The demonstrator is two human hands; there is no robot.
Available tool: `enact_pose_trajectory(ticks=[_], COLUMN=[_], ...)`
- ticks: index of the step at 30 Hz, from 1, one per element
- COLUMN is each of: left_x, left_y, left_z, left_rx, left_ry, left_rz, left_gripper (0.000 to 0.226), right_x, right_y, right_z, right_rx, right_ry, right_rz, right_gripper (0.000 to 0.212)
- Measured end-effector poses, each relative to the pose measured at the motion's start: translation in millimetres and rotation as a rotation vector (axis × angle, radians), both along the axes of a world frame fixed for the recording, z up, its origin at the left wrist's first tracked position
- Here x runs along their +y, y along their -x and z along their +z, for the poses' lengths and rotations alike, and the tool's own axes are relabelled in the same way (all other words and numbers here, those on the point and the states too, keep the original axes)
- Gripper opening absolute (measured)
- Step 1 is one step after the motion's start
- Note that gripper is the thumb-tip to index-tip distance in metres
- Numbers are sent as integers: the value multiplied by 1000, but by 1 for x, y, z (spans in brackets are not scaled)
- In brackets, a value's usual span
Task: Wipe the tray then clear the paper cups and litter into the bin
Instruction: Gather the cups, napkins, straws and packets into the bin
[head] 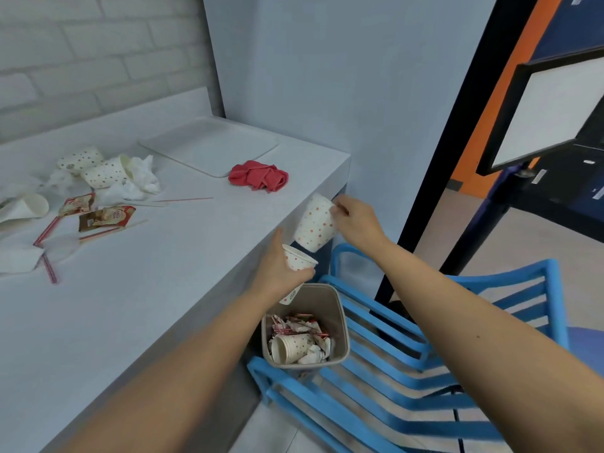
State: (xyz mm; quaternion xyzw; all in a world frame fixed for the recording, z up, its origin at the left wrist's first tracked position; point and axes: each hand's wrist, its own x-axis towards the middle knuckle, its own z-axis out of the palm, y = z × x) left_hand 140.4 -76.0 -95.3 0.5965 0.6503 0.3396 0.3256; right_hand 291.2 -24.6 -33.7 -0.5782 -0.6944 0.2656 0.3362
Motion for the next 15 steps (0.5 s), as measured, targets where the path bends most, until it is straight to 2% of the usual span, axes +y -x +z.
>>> enact_pose_trajectory(ticks=[5, 15], left_x=[6, -1], left_y=[-5, 4], left_z=[-3, -22], left_rx=[6, -43], left_ry=[-23, 102], left_rz=[1, -50], left_gripper=[103, 106], right_x=[-6, -4], right_y=[10, 17], right_z=[-25, -52], right_rx=[-38, -40], right_ry=[197, 436], right_rz=[319, 616], right_gripper=[19, 25])
